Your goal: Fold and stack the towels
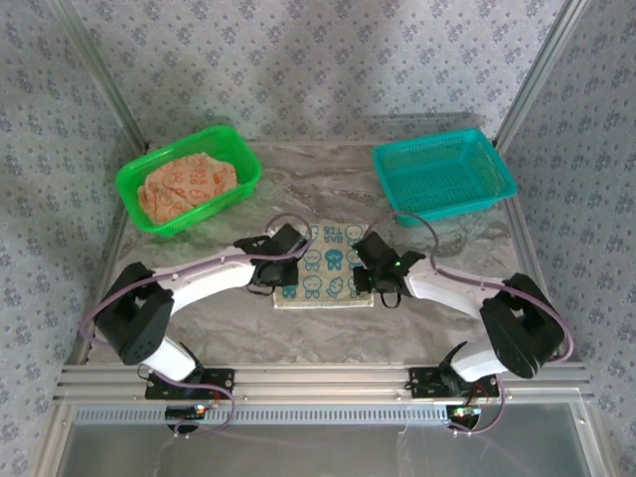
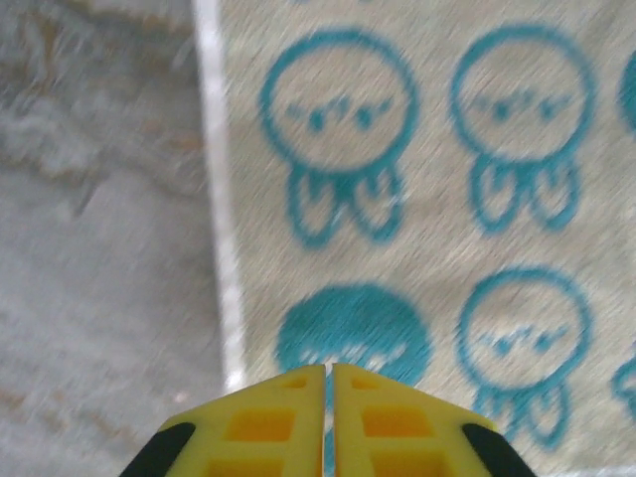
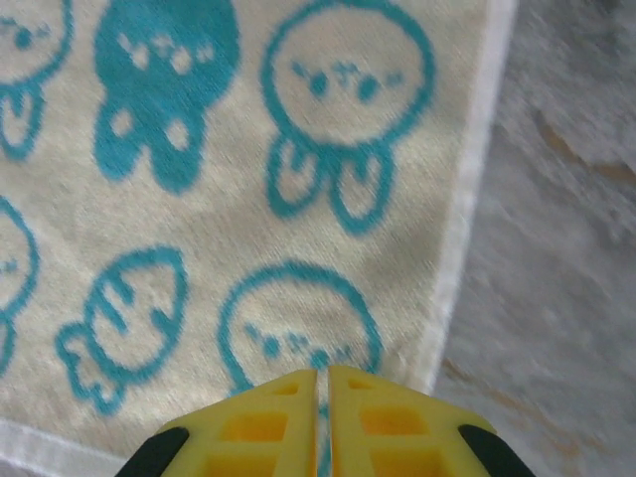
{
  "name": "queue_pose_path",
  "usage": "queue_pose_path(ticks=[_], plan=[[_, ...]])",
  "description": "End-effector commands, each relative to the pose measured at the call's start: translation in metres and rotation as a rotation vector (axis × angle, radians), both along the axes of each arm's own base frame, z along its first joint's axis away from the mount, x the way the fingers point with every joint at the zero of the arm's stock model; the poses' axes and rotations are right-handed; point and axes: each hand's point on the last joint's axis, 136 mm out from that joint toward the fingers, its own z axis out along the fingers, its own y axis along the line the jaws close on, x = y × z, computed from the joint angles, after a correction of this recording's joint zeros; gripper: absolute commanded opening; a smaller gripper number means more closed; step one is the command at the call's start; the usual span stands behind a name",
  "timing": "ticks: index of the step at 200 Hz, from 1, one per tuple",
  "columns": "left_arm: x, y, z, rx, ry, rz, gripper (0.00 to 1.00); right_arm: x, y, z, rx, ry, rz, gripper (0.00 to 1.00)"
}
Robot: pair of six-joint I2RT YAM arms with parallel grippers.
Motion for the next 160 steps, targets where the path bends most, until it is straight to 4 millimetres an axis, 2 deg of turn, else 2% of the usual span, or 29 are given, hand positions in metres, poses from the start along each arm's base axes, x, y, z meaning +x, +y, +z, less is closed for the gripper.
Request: queue_pose_path(ticks=[1,20,38,79,96,124,142,160], plan=[[0.011,-0.010,-0.012,-0.008,0.025,-0.007,0.07,0.014,0.017,-0.001,0.024,-0.022,0.046,0.11],[0.008,-0.009,-0.030,0.024,0.075,-0.004,0.05,0.014,0.023,-0.013,0.018,0.009,0.065,0.07],[-0.003,0.004,-0.042,0.070,0.117,0.017,0.02,0.008,0.025,-0.023,0.005,0.031,0.082,0.07],[-0.033,0.031,-0.054,0.118,0.172,0.041,0.02,-0.020,0.024,-0.037,-0.012,0.066,0.096,0.07],[-0.045,0.040,-0.052,0.127,0.181,0.050,0.02,-0.033,0.024,-0.039,-0.010,0.081,0.098,0.07],[-0.057,0.050,-0.040,0.116,0.166,0.053,0.04,-0.047,0.028,-0.026,0.002,0.062,0.102,0.07],[-0.051,0.047,-0.024,0.087,0.127,0.044,0.08,-0.046,0.033,-0.013,0.022,0.044,0.107,0.09],[-0.035,0.041,-0.003,0.058,0.080,0.026,0.10,-0.040,0.039,0.001,0.036,0.041,0.118,0.09]])
